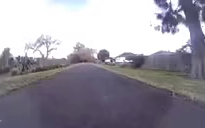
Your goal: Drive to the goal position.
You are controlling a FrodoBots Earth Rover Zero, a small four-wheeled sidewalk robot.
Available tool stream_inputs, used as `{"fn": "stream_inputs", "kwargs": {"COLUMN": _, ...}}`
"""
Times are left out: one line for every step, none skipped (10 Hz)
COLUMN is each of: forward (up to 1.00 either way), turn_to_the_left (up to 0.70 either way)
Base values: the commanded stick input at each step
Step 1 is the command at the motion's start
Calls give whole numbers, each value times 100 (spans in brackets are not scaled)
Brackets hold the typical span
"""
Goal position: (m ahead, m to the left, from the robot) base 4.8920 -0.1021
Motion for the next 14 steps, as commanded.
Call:
{"fn": "stream_inputs", "kwargs": {"forward": 85, "turn_to_the_left": 0}}
{"fn": "stream_inputs", "kwargs": {"forward": 85, "turn_to_the_left": 0}}
{"fn": "stream_inputs", "kwargs": {"forward": 85, "turn_to_the_left": 0}}
{"fn": "stream_inputs", "kwargs": {"forward": 85, "turn_to_the_left": 0}}
{"fn": "stream_inputs", "kwargs": {"forward": 85, "turn_to_the_left": 0}}
{"fn": "stream_inputs", "kwargs": {"forward": 85, "turn_to_the_left": 0}}
{"fn": "stream_inputs", "kwargs": {"forward": 85, "turn_to_the_left": 0}}
{"fn": "stream_inputs", "kwargs": {"forward": 85, "turn_to_the_left": 0}}
{"fn": "stream_inputs", "kwargs": {"forward": 85, "turn_to_the_left": 0}}
{"fn": "stream_inputs", "kwargs": {"forward": 85, "turn_to_the_left": 0}}
{"fn": "stream_inputs", "kwargs": {"forward": 85, "turn_to_the_left": 0}}
{"fn": "stream_inputs", "kwargs": {"forward": 85, "turn_to_the_left": 0}}
{"fn": "stream_inputs", "kwargs": {"forward": 85, "turn_to_the_left": 0}}
{"fn": "stream_inputs", "kwargs": {"forward": 85, "turn_to_the_left": 0}}
